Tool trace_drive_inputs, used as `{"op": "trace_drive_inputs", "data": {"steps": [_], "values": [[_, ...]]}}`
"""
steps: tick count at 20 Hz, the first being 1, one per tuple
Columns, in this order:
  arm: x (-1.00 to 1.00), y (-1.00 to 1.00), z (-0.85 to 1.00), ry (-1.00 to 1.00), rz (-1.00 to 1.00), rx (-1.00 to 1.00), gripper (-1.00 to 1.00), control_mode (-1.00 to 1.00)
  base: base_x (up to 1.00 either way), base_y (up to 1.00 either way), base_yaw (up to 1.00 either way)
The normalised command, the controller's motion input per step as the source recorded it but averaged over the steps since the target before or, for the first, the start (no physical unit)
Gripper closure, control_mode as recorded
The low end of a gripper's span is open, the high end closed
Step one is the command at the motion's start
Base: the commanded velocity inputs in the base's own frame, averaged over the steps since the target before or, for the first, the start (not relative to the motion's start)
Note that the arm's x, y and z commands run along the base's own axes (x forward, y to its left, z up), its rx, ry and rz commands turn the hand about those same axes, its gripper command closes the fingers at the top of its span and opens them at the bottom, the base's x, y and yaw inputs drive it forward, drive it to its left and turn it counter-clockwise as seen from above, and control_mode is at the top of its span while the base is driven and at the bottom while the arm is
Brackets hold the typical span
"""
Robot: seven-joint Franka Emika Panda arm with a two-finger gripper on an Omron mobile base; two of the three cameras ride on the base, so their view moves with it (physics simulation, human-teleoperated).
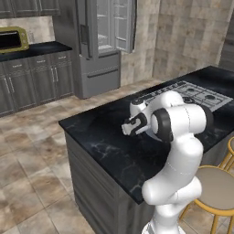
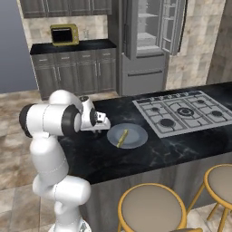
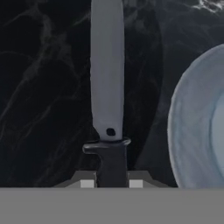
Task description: Retrieve the butter from the fridge and place it on a plate on the dining table. Then retrieve the butter knife by the fridge and place it near the plate.
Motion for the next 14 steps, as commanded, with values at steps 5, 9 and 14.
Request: {"op": "trace_drive_inputs", "data": {"steps": [5,9,14], "values": [[0.01,0.0,-0.23,0.0,0.0,0.02,1.0,-1.0,0.0,0.0,0.0],[0.02,0.0,-0.11,0.0,0.0,0.0,-1.0,-1.0,0.0,0.0,0.0],[0.03,0.0,0.0,0.0,0.0,0.0,-1.0,-1.0,0.0,0.0,0.0]]}}
